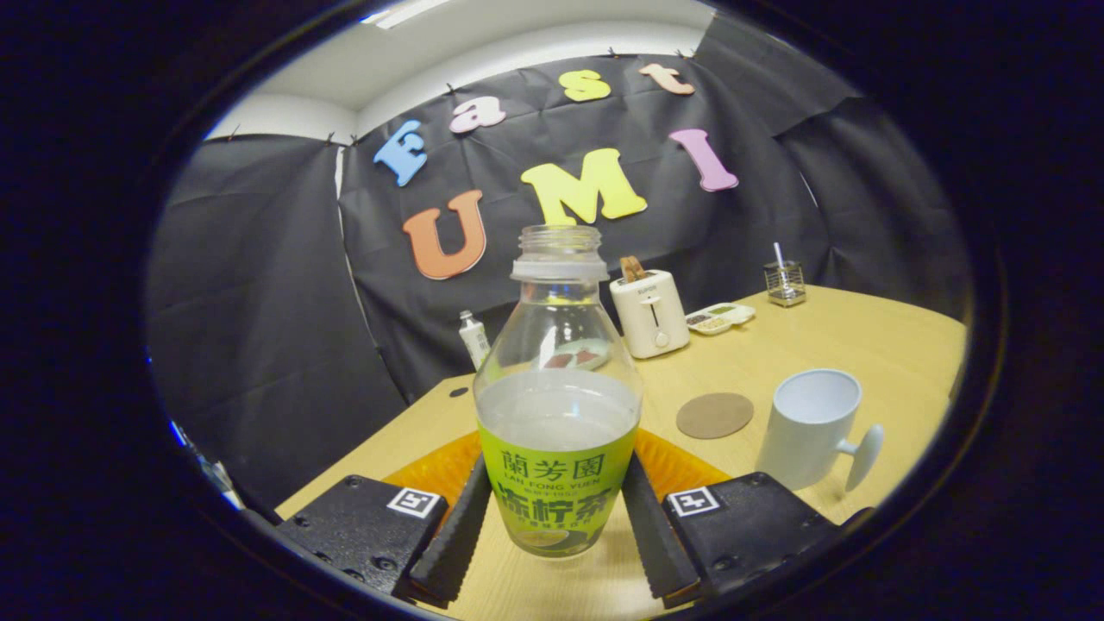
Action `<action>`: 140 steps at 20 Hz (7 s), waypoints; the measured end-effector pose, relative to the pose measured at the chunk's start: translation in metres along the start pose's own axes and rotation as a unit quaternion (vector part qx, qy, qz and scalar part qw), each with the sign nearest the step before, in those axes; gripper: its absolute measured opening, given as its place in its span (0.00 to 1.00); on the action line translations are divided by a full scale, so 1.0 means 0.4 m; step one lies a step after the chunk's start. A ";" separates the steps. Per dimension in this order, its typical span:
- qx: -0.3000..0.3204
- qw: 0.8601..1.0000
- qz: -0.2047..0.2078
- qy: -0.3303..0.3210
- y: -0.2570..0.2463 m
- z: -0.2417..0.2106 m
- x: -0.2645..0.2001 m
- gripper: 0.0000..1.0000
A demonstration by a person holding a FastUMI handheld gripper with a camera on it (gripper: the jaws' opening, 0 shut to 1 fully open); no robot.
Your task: Take the bottle from table, then pour the juice into the cup, finally place the bottle on the coaster
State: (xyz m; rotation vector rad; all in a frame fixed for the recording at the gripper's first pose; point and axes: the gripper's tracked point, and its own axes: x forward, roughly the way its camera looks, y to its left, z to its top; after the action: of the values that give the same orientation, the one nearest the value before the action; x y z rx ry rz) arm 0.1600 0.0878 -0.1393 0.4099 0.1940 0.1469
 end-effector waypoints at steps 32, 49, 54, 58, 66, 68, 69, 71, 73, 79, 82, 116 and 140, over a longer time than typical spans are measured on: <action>0.520 0.846 0.093 0.072 -0.078 0.075 0.012 0.80; 0.637 0.750 0.165 0.068 -0.065 0.120 -0.019 0.80; 0.650 0.737 0.172 0.067 -0.085 0.122 -0.010 0.80; 0.656 0.732 0.173 0.065 -0.096 0.125 -0.009 0.80; 0.682 0.705 0.184 0.068 -0.103 0.133 -0.007 0.80; 0.682 0.704 0.185 0.070 -0.103 0.133 -0.005 0.80; 0.684 0.702 0.185 0.070 -0.104 0.133 -0.006 0.80; 0.695 0.693 0.180 0.068 -0.111 0.132 -0.007 0.80; 0.705 0.683 0.180 0.068 -0.110 0.134 -0.010 0.80; 0.710 0.673 0.197 0.066 -0.111 0.142 -0.010 0.80; 0.722 0.658 0.206 0.063 -0.114 0.149 -0.016 0.80; 0.753 0.590 0.278 0.083 -0.103 0.206 -0.079 0.79; 0.746 0.604 0.269 0.080 -0.126 0.183 -0.064 0.80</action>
State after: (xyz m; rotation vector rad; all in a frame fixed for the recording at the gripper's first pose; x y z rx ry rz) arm 0.1561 0.0096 -0.0902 2.1851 0.3421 0.6290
